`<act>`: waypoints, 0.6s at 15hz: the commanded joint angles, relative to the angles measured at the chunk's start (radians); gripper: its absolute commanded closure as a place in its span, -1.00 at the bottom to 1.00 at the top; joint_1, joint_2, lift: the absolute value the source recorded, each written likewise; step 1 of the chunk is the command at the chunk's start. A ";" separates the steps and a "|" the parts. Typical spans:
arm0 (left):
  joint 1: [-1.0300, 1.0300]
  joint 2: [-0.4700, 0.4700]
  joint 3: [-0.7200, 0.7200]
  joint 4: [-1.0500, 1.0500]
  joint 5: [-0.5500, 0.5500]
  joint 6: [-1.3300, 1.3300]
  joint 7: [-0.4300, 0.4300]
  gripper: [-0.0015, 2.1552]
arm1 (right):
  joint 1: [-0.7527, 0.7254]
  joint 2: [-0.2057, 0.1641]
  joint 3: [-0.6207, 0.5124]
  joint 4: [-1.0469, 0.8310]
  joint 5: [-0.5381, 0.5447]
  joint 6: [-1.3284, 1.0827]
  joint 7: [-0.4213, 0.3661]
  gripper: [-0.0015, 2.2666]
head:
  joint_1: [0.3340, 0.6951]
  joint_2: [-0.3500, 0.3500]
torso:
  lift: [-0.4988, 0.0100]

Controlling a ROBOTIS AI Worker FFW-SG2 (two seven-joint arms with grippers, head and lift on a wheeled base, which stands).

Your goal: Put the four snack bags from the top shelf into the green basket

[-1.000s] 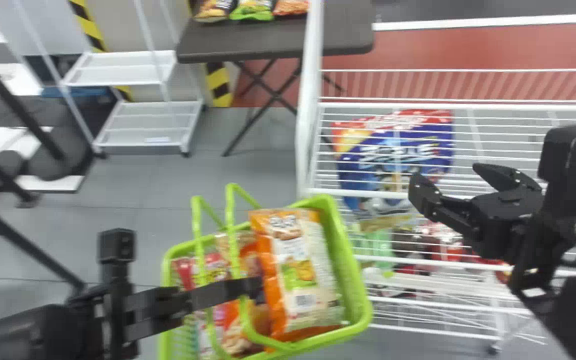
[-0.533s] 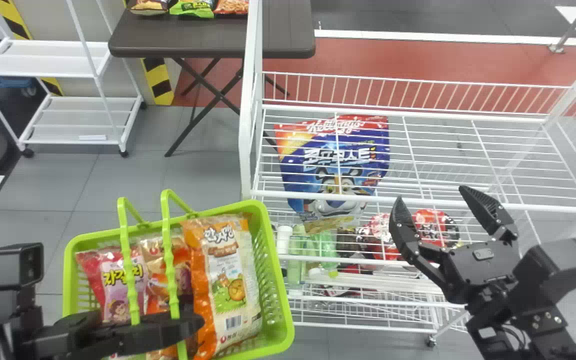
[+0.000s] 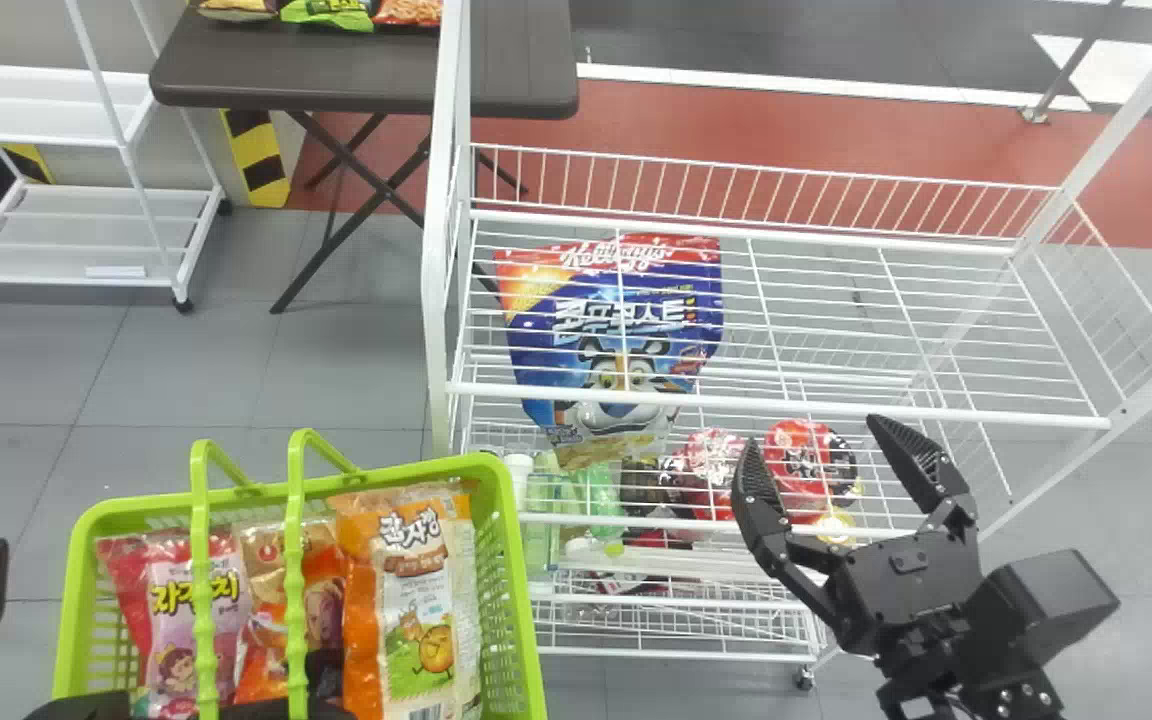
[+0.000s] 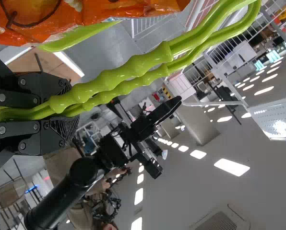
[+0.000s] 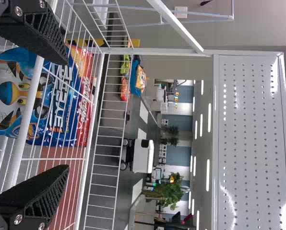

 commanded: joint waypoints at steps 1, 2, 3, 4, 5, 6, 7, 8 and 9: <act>0.025 -0.001 -0.002 -0.027 -0.010 0.003 -0.010 0.99 | 0.010 0.001 0.004 0.003 0.000 -0.009 0.000 -0.97 | 1.00 -0.33 | 0.96; 0.031 -0.001 -0.005 -0.036 -0.012 0.003 -0.010 0.99 | 0.010 0.001 0.008 0.004 0.000 -0.009 0.000 -0.97 | 1.00 -0.34 | 0.96; 0.037 -0.001 -0.007 -0.046 -0.015 0.006 -0.010 0.99 | 0.011 0.001 0.011 0.004 0.000 -0.009 0.000 -0.97 | 1.00 -0.34 | 0.96; 0.043 -0.001 -0.010 -0.052 -0.021 0.009 -0.010 0.99 | 0.014 0.001 0.012 0.004 0.000 -0.009 0.000 -0.96 | 1.00 -0.35 | 0.96; 0.045 0.001 -0.014 -0.055 -0.024 0.013 -0.010 0.99 | 0.019 0.001 0.015 0.004 0.000 -0.009 0.000 -0.96 | 1.00 -0.35 | 0.96; 0.046 0.001 -0.021 -0.056 -0.025 0.013 -0.010 0.99 | 0.020 0.001 0.017 0.004 -0.002 -0.009 -0.002 -0.96 | 1.00 -0.35 | 0.96; 0.048 -0.001 -0.028 -0.059 -0.030 0.013 -0.010 0.99 | 0.022 0.001 0.017 0.004 -0.002 -0.009 -0.002 -0.96 | 1.00 -0.35 | 0.96; 0.048 -0.001 -0.030 -0.061 -0.032 0.013 -0.010 0.99 | 0.023 0.001 0.015 0.004 -0.002 -0.009 -0.002 -0.96 | 1.00 -0.36 | 0.96; 0.049 -0.002 -0.031 -0.063 -0.033 0.013 -0.010 0.99 | 0.025 0.001 0.015 0.004 -0.002 -0.009 -0.002 -0.96 | 1.00 -0.38 | 0.96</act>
